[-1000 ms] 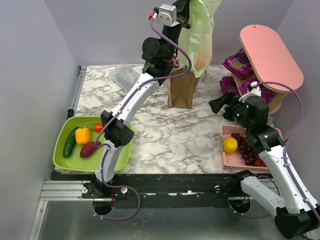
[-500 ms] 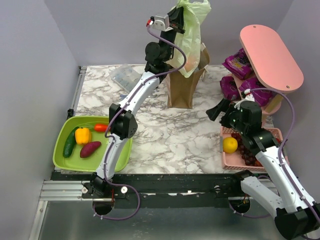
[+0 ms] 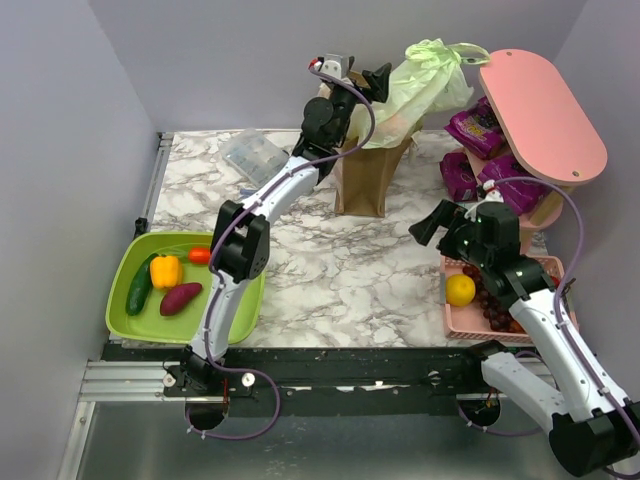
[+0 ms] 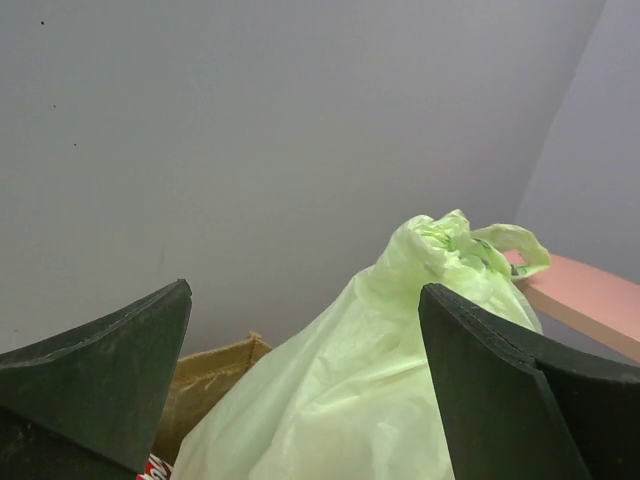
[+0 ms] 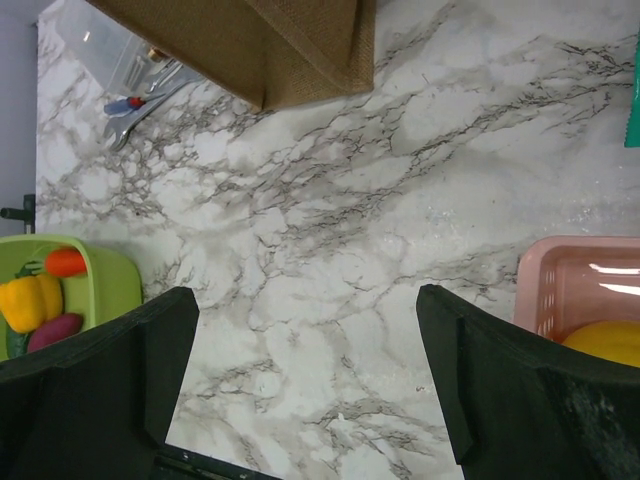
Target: Place the food into the grocery bag and tie it
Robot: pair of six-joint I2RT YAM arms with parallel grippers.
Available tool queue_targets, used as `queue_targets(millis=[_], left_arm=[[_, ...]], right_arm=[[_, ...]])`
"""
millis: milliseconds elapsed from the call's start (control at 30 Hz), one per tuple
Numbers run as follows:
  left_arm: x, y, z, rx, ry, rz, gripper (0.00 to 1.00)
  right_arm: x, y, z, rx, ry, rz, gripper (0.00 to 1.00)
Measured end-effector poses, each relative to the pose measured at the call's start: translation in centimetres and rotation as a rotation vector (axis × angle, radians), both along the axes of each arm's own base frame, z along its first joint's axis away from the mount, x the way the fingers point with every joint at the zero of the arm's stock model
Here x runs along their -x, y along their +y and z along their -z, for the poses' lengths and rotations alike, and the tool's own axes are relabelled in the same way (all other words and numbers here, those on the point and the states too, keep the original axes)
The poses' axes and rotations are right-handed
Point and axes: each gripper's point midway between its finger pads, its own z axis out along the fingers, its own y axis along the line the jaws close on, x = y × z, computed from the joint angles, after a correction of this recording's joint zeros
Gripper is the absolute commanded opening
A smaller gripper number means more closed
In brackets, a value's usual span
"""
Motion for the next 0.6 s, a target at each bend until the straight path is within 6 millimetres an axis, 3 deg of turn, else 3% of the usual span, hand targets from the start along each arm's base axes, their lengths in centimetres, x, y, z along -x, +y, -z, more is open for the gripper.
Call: queue_targets(millis=[133, 400, 500, 600], left_arm=[[2.0, 1.1, -1.0, -0.007, 0.022, 0.005, 0.98], [10.5, 4.1, -9.0, 0.037, -0.081, 0.094, 0.53], [13.4, 3.5, -8.6, 0.008, -0.069, 0.174, 0.42], [15.7, 1.3, -5.3, -0.063, -0.005, 0.269, 0.38]], right_arm=[[0.2, -0.1, -1.2, -0.004, -0.018, -0.001, 1.00], [0.2, -0.1, -4.1, -0.018, -0.076, -0.002, 1.00], [0.3, -0.1, -4.2, -0.021, -0.075, 0.001, 1.00], [0.4, -0.1, -4.3, -0.030, -0.078, 0.003, 0.99]])
